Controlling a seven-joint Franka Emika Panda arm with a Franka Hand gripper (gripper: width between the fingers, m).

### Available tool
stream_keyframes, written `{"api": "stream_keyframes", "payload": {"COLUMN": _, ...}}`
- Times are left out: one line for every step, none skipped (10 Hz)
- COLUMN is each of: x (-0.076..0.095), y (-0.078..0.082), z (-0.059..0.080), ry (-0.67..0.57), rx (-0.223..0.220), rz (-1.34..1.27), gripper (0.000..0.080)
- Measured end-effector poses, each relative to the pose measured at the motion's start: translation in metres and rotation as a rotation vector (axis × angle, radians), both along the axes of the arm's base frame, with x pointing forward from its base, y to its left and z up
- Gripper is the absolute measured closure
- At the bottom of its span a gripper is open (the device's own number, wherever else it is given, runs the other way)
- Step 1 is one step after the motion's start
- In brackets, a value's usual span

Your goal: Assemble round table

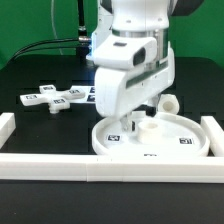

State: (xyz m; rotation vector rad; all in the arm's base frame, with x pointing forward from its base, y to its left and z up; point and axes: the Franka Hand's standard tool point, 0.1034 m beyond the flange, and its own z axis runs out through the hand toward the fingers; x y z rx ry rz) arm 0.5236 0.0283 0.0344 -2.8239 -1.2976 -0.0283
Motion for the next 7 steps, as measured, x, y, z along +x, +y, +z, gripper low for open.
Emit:
{"api": "stream_keyframes", "payload": {"x": -0.008, "y": 0.007, "z": 0.009, "ry": 0.003, "rx": -0.004, "rz": -0.069, "gripper": 0.0151}}
{"api": "stream_keyframes", "payload": {"x": -0.01, "y": 0.017, "z": 0.019, "ry": -0.004, "rx": -0.007, "rz": -0.119, "gripper": 0.0151}}
{"api": "stream_keyframes", "payload": {"x": -0.009, "y": 0.026, "z": 0.027, "ry": -0.008, "rx": -0.008, "rz": -0.157, "gripper": 0.0151}}
{"api": "stream_keyframes", "payload": {"x": -0.008, "y": 0.031, "z": 0.029, "ry": -0.014, "rx": -0.008, "rz": -0.133, "gripper": 0.0151}}
{"api": "stream_keyframes", "payload": {"x": -0.007, "y": 0.029, "z": 0.028, "ry": -0.014, "rx": -0.008, "rz": -0.103, "gripper": 0.0151}}
{"api": "stream_keyframes", "payload": {"x": -0.007, "y": 0.029, "z": 0.028, "ry": -0.013, "rx": -0.008, "rz": -0.107, "gripper": 0.0151}}
{"api": "stream_keyframes", "payload": {"x": -0.007, "y": 0.029, "z": 0.028, "ry": -0.013, "rx": -0.008, "rz": -0.106, "gripper": 0.0151}}
